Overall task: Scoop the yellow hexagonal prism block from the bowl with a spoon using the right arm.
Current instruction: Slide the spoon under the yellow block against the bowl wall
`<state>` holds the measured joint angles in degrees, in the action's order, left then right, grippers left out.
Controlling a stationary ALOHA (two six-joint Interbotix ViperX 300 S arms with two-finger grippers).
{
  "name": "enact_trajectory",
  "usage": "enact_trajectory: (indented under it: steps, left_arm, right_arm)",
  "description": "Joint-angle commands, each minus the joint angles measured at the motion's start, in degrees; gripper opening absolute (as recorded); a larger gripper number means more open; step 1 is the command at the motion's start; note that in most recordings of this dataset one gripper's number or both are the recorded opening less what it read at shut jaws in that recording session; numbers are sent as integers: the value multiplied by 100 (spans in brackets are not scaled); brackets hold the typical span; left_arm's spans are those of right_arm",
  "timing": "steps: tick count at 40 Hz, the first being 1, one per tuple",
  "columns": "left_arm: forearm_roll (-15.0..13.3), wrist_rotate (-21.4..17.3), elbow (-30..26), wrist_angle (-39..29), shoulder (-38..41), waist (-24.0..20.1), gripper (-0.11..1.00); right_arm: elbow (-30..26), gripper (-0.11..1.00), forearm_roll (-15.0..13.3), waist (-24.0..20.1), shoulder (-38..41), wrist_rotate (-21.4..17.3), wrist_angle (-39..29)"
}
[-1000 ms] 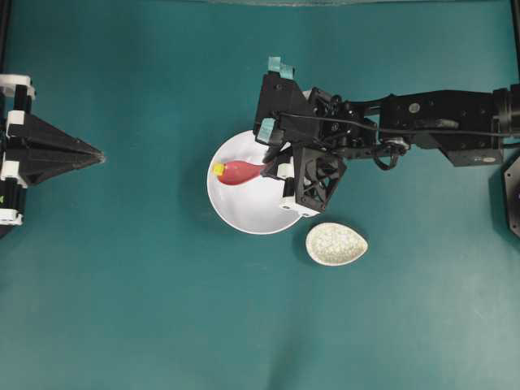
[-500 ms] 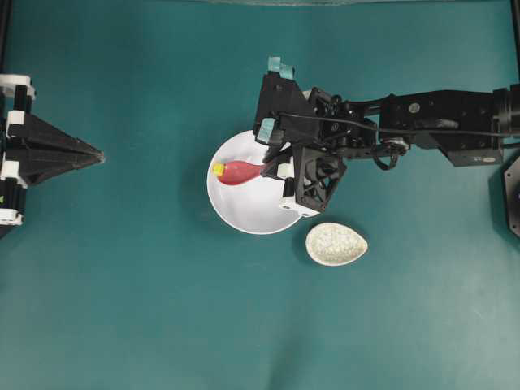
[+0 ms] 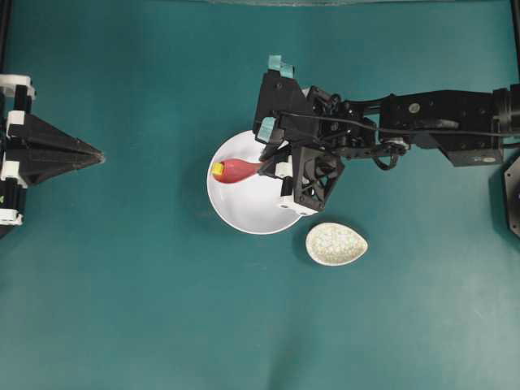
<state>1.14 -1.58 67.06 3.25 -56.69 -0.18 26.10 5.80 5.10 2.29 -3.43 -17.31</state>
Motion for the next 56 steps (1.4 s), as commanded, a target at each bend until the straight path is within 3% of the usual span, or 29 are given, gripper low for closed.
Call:
enact_trajectory:
  steps: [1,38,56]
  left_arm:
    - [9,0,-97,26,18,-9,3]
    - [9,0,-97,-44,18,0,3]
    - [9,0,-105,-88,18,0,3]
  right_arm:
    - [-132,24,-9,-9,-62,9,53]
    - [-132,24,-229,-9,-308,18,88]
    - [-132,24,-360,-18,-308,18,791]
